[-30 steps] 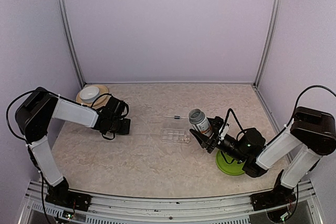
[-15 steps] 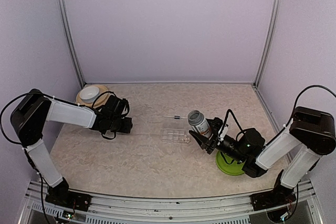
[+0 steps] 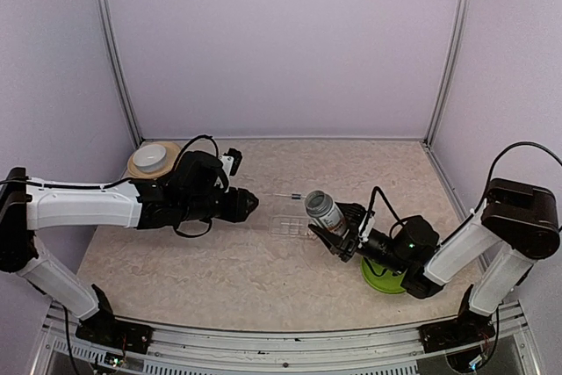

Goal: Sort the pills into containers
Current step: Close the lid of the pill bottle.

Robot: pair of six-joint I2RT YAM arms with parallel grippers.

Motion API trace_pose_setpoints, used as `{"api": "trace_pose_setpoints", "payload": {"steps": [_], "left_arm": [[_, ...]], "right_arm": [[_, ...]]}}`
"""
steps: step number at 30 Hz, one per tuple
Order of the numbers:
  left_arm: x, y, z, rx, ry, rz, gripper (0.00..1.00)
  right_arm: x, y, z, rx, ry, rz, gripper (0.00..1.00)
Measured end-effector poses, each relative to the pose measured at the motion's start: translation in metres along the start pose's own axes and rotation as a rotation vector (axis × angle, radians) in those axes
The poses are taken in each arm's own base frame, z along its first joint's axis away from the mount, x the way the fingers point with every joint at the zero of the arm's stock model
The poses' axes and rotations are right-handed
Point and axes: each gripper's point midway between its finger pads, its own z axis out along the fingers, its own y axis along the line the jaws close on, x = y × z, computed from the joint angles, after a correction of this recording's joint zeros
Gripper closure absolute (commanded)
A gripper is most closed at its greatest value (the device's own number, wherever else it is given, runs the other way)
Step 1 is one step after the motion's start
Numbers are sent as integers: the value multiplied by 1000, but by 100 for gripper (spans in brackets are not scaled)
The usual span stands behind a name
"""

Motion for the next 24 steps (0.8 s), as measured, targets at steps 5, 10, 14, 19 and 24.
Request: {"api": "trace_pose_setpoints", "payload": {"steps": [5, 10, 14, 19, 24], "left_arm": [[-6, -46, -15, 100, -20, 11, 62], [-19, -91, -31, 198, -44, 25, 62], [-27, -117, -41, 269, -55, 26, 62], [-31, -136, -46, 327, -53, 24, 62], [-31, -138, -47, 323, -56, 20, 62]], "right_arm": [[-1, 6, 4, -15, -7, -19, 100], [-6, 12, 8, -28, -22, -50, 100], [-9, 17, 10, -32, -30, -77, 100], [-9, 19, 10, -28, -26, -101, 100], [-7, 16, 11, -4, -14, -115, 100]]}}
